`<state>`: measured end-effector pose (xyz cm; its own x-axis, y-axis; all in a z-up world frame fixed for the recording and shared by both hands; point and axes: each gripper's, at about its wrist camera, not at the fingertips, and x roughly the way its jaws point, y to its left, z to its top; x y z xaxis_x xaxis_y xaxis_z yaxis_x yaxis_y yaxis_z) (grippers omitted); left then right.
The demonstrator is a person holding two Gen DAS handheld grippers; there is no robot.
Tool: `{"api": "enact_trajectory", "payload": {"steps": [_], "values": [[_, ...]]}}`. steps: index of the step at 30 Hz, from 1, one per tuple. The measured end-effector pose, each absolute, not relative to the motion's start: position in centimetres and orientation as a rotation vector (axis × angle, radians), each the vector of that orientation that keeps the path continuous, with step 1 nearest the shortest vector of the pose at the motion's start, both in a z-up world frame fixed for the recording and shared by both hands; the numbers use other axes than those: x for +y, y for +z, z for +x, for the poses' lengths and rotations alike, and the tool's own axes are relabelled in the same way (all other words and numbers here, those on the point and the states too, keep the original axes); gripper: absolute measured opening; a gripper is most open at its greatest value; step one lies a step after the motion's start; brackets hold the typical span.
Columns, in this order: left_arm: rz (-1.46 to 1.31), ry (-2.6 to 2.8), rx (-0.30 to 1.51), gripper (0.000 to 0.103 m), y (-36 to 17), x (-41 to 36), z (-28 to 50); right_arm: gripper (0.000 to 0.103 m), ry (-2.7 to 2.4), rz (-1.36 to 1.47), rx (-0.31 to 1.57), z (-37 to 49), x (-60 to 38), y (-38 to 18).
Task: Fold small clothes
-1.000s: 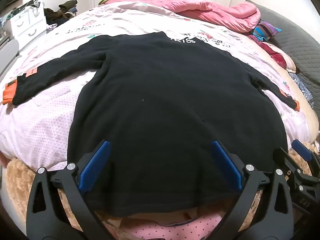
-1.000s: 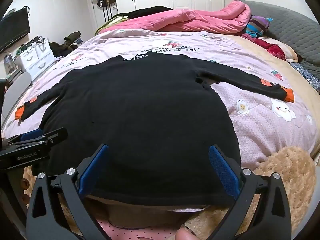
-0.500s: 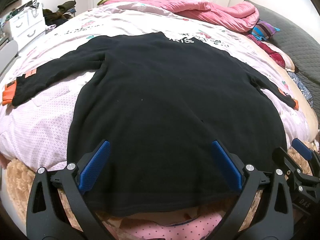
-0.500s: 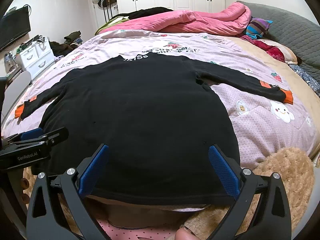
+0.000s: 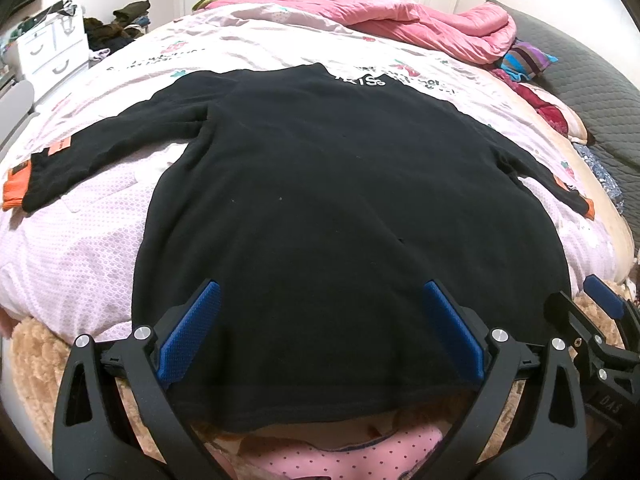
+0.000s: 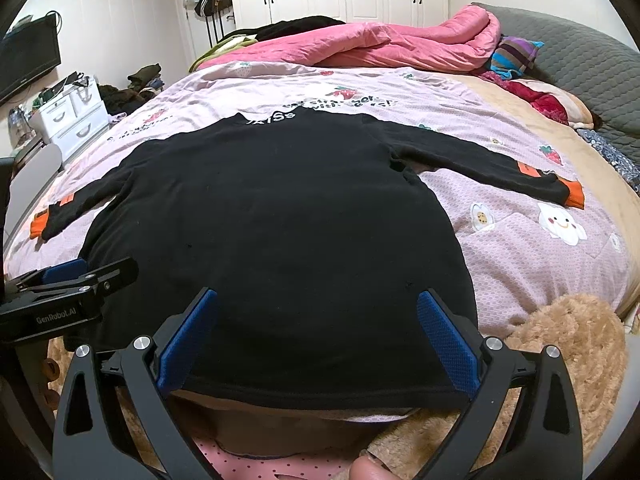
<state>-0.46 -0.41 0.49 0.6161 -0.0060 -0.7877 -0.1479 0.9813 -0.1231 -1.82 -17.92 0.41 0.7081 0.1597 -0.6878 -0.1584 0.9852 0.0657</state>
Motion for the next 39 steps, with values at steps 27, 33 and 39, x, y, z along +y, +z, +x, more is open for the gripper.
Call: {"api": "enact_trajectory", "payload": {"steps": [27,33,39], "values": [[-0.191,0.073,0.902,0.095,0.6,-0.2,-0.1,0.099,0.172,0.002,0.766,-1.4,-17.9,0.7],[-0.196,0.092,0.896,0.095,0.9,0.8,0.8,0.099,0.193,0.006,0.771,-0.6,-17.8,1.2],[-0.204,0.103,0.885,0.095,1.7,1.4,2.0,0.099,0.224,0.017,0.750,0.9,-17.3,2.7]]}}
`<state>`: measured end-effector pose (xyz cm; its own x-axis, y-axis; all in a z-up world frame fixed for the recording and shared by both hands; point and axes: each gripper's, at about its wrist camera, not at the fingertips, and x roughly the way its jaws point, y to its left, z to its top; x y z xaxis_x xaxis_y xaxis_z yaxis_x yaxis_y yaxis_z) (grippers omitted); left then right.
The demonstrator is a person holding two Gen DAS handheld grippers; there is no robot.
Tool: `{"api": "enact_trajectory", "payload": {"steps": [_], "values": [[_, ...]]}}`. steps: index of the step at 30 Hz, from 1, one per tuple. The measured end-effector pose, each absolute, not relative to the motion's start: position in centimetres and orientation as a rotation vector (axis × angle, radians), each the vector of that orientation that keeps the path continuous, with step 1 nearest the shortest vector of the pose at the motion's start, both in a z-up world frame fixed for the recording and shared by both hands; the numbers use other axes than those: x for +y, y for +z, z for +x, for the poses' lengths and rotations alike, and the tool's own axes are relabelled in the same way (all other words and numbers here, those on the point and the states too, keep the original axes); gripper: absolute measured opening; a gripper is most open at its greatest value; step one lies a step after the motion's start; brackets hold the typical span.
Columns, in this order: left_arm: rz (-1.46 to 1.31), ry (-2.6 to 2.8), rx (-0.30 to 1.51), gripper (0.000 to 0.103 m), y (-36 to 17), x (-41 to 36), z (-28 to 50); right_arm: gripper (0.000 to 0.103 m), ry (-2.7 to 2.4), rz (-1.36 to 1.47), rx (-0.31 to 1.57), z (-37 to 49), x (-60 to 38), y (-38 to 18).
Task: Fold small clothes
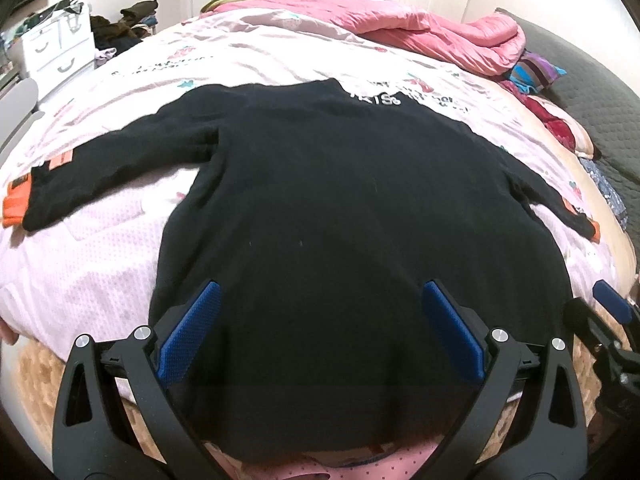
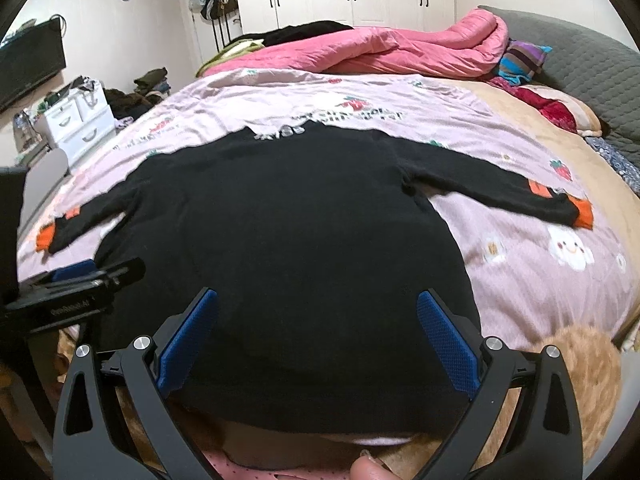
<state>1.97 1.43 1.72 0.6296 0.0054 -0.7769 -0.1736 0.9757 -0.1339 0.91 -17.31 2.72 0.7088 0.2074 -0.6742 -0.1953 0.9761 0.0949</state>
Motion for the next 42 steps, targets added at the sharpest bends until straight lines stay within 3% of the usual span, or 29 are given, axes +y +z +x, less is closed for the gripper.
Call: {"api": "enact_trajectory", "payload": {"steps": [31,42], "values": [[-0.209,0.114,0.865,0.095,5.6,1.5,12.9,0.099,0.125,0.105,0.732,14.0,-19.4,8.0],[-0.193,0.087,0.869,0.095,5.8,0.1,17.6,0.099,-0.064,0.206,0.702,18.9,-24.7,7.6]]}}
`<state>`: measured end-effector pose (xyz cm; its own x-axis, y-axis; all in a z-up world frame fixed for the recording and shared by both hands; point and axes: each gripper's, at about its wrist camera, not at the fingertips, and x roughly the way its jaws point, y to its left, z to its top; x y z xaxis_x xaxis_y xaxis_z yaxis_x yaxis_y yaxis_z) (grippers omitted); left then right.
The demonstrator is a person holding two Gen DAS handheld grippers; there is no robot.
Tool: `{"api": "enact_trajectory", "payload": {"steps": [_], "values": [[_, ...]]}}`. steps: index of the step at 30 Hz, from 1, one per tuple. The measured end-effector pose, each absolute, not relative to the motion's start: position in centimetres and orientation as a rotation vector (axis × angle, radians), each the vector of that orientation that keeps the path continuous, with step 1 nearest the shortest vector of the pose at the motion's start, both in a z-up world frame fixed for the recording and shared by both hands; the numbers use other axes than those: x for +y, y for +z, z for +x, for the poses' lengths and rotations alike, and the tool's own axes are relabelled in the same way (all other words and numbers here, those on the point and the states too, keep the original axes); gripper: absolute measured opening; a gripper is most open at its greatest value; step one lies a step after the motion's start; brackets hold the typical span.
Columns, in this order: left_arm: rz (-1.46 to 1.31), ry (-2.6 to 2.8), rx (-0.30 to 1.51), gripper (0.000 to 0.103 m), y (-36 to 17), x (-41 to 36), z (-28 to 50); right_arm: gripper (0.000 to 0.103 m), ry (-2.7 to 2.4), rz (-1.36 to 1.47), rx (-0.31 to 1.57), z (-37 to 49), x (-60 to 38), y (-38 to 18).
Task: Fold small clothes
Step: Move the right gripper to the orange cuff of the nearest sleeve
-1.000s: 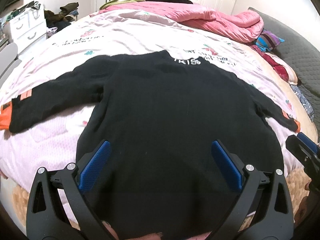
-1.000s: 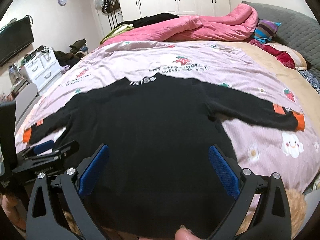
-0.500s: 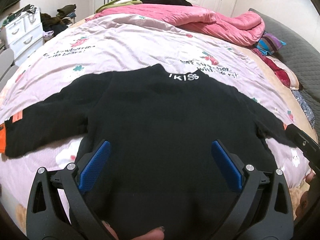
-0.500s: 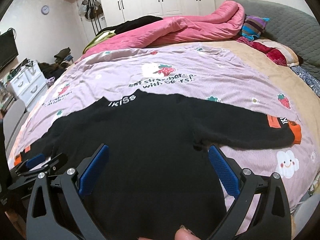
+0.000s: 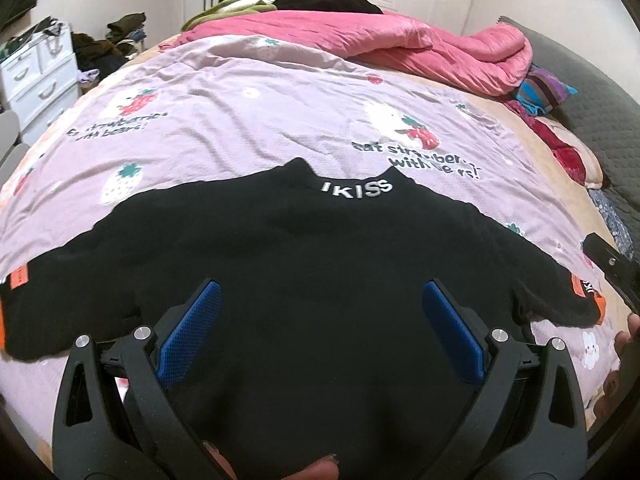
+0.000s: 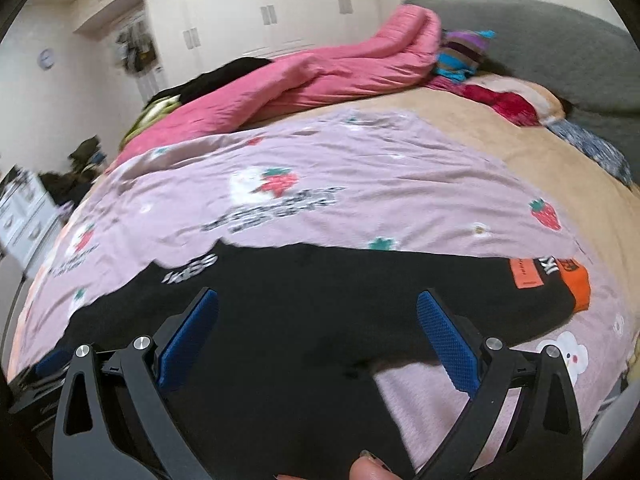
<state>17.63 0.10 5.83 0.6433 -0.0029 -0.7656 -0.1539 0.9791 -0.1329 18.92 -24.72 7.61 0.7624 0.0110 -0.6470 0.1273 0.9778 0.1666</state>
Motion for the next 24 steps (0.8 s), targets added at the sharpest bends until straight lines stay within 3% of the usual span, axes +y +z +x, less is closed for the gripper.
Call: {"api": "enact_trajectory", "payload": {"steps": [24], "values": [[-0.118,0.024,0.969,0.095,1.0,-5.7,23.8,0.099,-0.440,0.495,0.755,19.1,-40.2,1.2]]}}
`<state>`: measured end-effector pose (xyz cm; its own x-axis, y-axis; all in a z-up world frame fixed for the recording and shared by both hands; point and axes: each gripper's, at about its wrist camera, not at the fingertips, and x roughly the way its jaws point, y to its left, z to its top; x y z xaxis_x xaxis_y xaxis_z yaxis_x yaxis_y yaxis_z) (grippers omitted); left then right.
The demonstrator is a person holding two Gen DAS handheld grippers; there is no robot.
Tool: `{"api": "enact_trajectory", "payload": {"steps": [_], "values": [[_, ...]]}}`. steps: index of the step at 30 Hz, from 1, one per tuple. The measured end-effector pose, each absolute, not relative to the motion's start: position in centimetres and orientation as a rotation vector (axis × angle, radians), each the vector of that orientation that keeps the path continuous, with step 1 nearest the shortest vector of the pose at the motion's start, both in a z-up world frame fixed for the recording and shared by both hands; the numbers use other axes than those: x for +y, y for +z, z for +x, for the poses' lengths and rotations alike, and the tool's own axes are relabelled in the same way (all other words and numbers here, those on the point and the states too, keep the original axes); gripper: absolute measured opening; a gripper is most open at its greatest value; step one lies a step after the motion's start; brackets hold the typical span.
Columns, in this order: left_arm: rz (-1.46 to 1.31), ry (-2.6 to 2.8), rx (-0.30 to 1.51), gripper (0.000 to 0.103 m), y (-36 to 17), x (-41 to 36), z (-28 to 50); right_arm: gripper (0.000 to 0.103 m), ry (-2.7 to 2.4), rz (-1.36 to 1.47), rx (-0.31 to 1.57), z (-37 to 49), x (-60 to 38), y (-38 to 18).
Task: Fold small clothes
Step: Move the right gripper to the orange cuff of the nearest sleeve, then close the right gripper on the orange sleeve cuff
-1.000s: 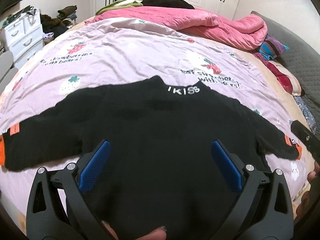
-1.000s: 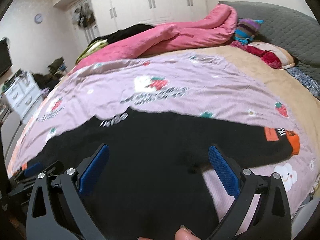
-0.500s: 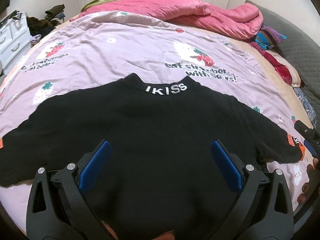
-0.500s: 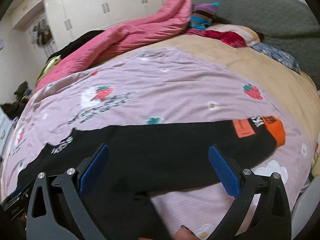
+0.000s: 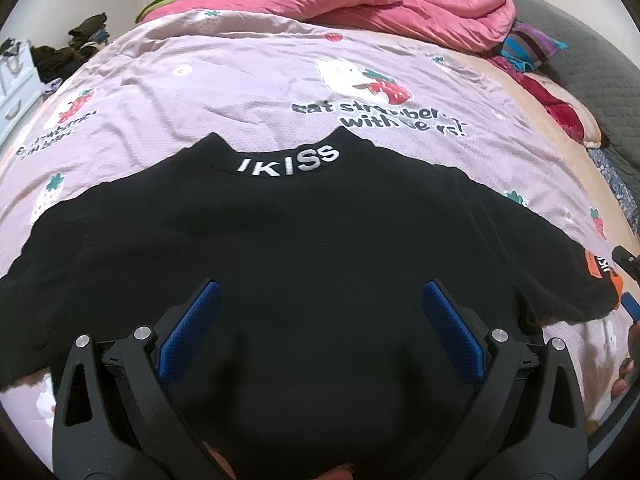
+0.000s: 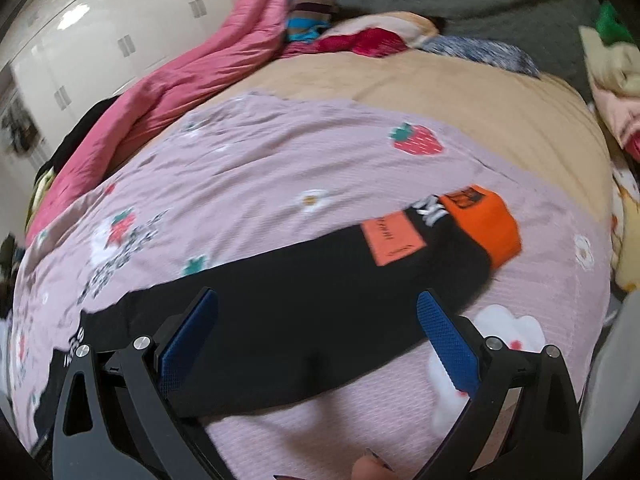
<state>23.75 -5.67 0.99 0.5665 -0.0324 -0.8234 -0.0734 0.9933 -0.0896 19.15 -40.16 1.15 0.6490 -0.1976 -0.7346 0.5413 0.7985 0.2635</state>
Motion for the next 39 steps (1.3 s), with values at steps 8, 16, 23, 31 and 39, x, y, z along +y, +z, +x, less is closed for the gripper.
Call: {"api": "enact_trajectory", "payload": {"steps": [8,16,23,31,39], "values": [[-0.099,0.016,0.982,0.095,0.4,-6.6,25.5,0.099,-0.574,0.671,0.764,17.7,-45.4,-0.8],[-0.143,0.023,1.001,0.095,-0.2,-5.5,26.1,0.099,-0.599,0.809,0.818,18.9,-48.6,-3.7],[-0.164,0.056,0.999,0.095,-0.1,-3.4,25.7,0.060,-0.610,0.901,0.734,19.3,-50.2,-4.1],[-0.232,0.063,0.979,0.095,1.1,-0.4,24.0,0.017,-0.474,0.931,0.605,18.6,-49.6,-2.8],[-0.289,0.047,0.937,0.095,3.4,1.4,22.1,0.017,-0.117,0.804,0.458,18.6,-44.1,2.7]]}}
